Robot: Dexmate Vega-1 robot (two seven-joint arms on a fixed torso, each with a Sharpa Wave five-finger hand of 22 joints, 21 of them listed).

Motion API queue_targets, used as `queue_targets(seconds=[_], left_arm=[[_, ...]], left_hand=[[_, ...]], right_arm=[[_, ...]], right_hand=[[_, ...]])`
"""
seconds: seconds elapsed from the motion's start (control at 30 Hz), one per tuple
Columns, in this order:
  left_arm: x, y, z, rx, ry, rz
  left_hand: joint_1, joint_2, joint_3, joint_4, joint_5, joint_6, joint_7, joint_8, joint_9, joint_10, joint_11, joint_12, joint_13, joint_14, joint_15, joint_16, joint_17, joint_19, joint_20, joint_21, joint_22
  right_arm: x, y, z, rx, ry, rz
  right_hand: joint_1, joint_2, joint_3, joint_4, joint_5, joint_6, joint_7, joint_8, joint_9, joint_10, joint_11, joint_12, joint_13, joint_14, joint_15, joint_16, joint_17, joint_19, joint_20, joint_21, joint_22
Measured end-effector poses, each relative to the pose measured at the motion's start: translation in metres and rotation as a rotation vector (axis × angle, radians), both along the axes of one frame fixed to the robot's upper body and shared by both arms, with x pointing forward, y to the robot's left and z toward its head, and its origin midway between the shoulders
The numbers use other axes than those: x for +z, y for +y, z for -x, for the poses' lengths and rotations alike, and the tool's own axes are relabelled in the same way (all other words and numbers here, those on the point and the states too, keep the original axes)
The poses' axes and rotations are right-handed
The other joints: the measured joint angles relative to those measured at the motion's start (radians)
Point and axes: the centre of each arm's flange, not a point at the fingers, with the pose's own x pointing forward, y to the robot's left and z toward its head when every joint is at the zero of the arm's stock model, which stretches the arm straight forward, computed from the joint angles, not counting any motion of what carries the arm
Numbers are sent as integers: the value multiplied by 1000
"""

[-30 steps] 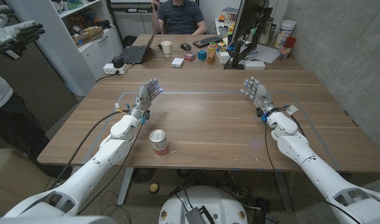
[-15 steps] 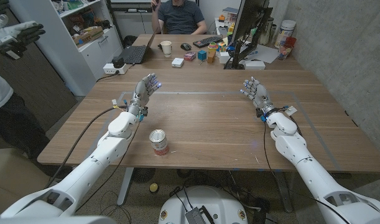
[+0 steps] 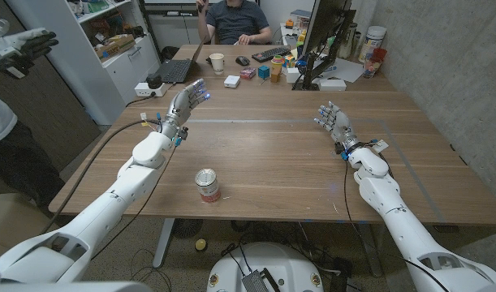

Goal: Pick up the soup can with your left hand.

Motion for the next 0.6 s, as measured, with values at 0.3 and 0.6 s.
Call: queue_targets(seconds=[0.3, 0.6], left_arm=[[39, -6, 16, -28, -102, -154], [74, -14, 35, -55, -193, -304]], left_hand=[[9, 1, 2, -12, 0, 2, -2, 0, 5, 5, 5, 0, 0, 0, 0, 0, -1, 7, 7, 0, 0], [16, 3, -1, -23, 0, -4, -7, 0, 5, 2, 9, 0, 0, 0, 0, -5, 0, 7, 7, 0, 5]], right_arm=[[-1, -2, 1, -3, -2, -4], [-1, -3, 1, -2, -3, -5]], right_hand=[[0, 0, 0, 0, 0, 0, 0, 0, 5, 5, 5, 0, 0, 0, 0, 0, 0, 0, 0, 0, 0], [0, 0, 0, 0, 0, 0, 0, 0, 5, 5, 5, 0, 0, 0, 0, 0, 0, 0, 0, 0, 0]])
